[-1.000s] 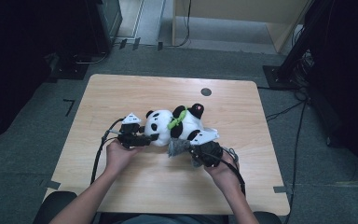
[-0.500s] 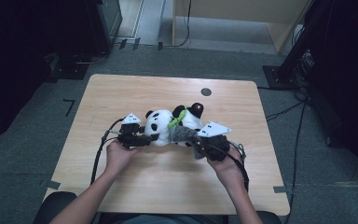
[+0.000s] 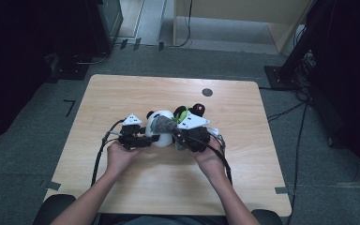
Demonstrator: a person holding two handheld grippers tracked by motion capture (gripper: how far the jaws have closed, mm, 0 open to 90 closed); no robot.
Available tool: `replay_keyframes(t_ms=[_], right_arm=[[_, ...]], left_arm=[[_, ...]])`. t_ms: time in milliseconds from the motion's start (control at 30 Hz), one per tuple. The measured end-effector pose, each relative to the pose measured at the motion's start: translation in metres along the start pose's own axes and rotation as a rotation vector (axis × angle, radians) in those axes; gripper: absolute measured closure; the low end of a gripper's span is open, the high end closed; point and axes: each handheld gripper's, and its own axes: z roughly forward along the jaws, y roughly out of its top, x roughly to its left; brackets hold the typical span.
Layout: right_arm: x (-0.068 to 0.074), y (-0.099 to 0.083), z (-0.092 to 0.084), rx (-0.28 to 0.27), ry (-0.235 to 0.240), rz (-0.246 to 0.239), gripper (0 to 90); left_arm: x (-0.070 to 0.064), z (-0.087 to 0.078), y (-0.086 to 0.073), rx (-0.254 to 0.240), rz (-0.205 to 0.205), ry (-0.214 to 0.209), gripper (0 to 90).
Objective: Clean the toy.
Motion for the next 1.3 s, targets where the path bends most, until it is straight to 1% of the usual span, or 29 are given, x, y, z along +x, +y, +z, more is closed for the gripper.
replay_keyframes(t_ms=[67, 100, 167, 233, 267, 333, 433, 500, 567, 633, 667, 733, 833, 900, 967, 1067, 1133, 1167, 1233, 1300], right_arm=[[0.001, -0.008, 0.015, 0.042, 0.018, 0.008, 77.0], [0.002, -0.013, 0.021, 0.052, 0.022, 0.004, 77.0], [0.005, -0.021, 0.026, 0.043, 0.028, -0.003, 77.1], [0.007, -0.024, 0.028, 0.045, 0.028, -0.017, 77.2], [0.008, -0.026, 0.029, 0.056, 0.032, -0.016, 77.2], [0.01, -0.032, 0.031, 0.055, 0.036, -0.034, 77.2], [0.012, -0.039, 0.034, 0.06, 0.046, -0.037, 77.2], [0.014, -0.043, 0.035, 0.07, 0.049, -0.044, 77.2], [0.016, -0.047, 0.037, 0.077, 0.049, -0.051, 77.2], [0.019, -0.054, 0.041, 0.105, 0.041, -0.073, 77.2], [0.02, -0.056, 0.043, 0.125, 0.043, -0.07, 77.2], [0.022, -0.063, 0.047, 0.172, 0.042, -0.085, 77.2], [0.022, -0.072, 0.053, 0.238, 0.038, -0.084, 77.1], [0.019, -0.075, 0.053, 0.233, 0.046, -0.069, 77.0], [0.018, -0.075, 0.051, 0.245, 0.051, -0.058, 77.0], [0.017, -0.079, 0.047, 0.251, 0.044, -0.057, 77.0], [0.015, -0.078, 0.042, 0.27, 0.032, -0.054, 77.0], [0.014, -0.077, 0.039, 0.271, 0.032, -0.055, 76.9], [0.013, -0.074, 0.032, 0.263, 0.029, -0.059, 76.8], [0.011, -0.07, 0.022, 0.241, 0.026, -0.056, 76.7]], left_arm=[[0.0, 0.0, 0.0, 0.0, -0.001, -0.002, 37.9], [0.0, 0.0, 0.0, 0.003, 0.001, -0.001, 37.9], [0.0, 0.0, 0.0, 0.002, -0.001, -0.001, 37.9], [0.0, 0.0, 0.0, 0.003, 0.003, 0.0, 38.0], [0.0, 0.0, 0.0, 0.004, 0.004, 0.0, 37.9], [0.0, 0.001, 0.0, 0.007, 0.008, 0.001, 38.0], [0.0, 0.001, 0.0, 0.01, 0.012, 0.002, 38.0], [0.0, 0.001, 0.0, 0.012, 0.01, -0.001, 38.0], [0.001, 0.001, 0.001, 0.014, -0.001, -0.005, 38.2], [0.002, 0.001, 0.001, 0.016, -0.004, -0.008, 38.2], [0.002, 0.001, 0.001, 0.017, -0.006, -0.009, 38.2], [0.003, 0.001, 0.002, 0.017, -0.008, -0.011, 38.2], [0.004, 0.001, 0.003, 0.019, -0.012, -0.017, 38.2], [0.004, 0.002, 0.003, 0.02, -0.01, -0.017, 38.2], [0.004, 0.002, 0.003, 0.019, -0.01, -0.018, 38.3], [0.005, 0.002, 0.004, 0.022, -0.011, -0.02, 38.4], [0.005, 0.002, 0.004, 0.021, -0.01, -0.021, 38.4], [0.005, 0.002, 0.004, 0.021, -0.009, -0.021, 38.5], [0.005, 0.002, 0.004, 0.021, -0.006, -0.02, 38.6], [0.005, 0.002, 0.004, 0.02, -0.004, -0.018, 38.6]])
